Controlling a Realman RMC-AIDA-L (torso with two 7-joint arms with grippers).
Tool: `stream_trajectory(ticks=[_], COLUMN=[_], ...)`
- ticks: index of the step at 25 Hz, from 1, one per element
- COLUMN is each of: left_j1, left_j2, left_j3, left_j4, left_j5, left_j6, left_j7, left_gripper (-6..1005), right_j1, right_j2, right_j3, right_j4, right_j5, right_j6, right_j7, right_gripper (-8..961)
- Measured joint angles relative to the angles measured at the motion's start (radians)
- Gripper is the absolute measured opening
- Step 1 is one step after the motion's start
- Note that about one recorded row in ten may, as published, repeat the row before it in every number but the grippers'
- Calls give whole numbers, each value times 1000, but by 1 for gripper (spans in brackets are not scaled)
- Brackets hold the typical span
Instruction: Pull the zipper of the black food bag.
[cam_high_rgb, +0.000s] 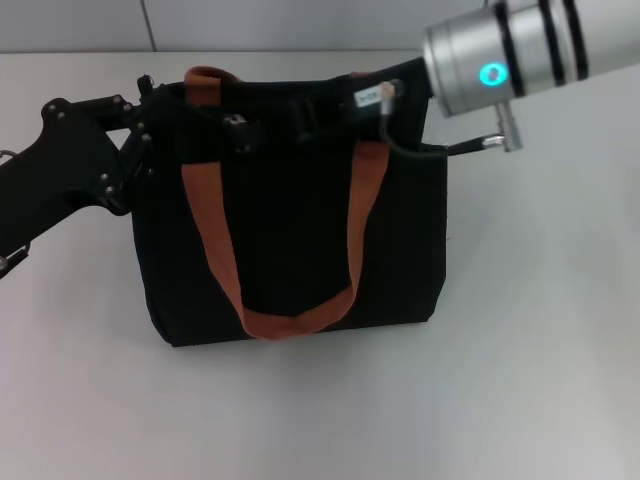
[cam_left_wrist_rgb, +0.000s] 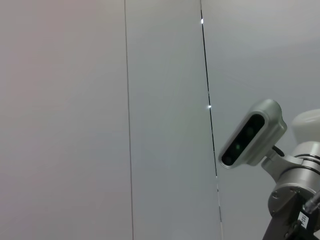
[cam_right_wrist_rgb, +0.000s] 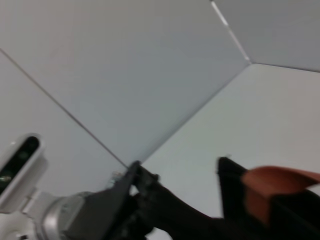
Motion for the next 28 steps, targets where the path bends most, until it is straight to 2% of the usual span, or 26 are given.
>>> stream_trajectory(ticks=[3, 10, 14, 22, 27, 28], left_j1=[0, -2, -4, -5, -2, -2], left_j2=[0, 4, 5, 5, 6, 6], left_j3=[-3, -11, -14, -15, -15, -15], left_j4=[0, 2, 0, 0, 2, 2], left_j5=[0, -13, -13, -15, -15, -15], left_j6=[0, -6, -10, -14, -15, -15], left_j7=[-6, -23, -24, -28, -42, -44], left_gripper=[38, 39, 40, 41, 42, 42], right_j1=[-53, -237, -328, -360, -359, -356], right_j2=[-1, -3, -3, -4, -15, -19], right_j3=[-1, -4, 25, 66, 110, 130], right_j4=[-76, -319, -398, -408, -325, -296], right_j5=[-28, -77, -78, -35, 75, 97], right_j6=[-4, -41, -77, -115, -129, -140], right_j7=[51, 159, 172, 143, 60, 31], right_gripper=[0, 1, 1, 2, 2, 32])
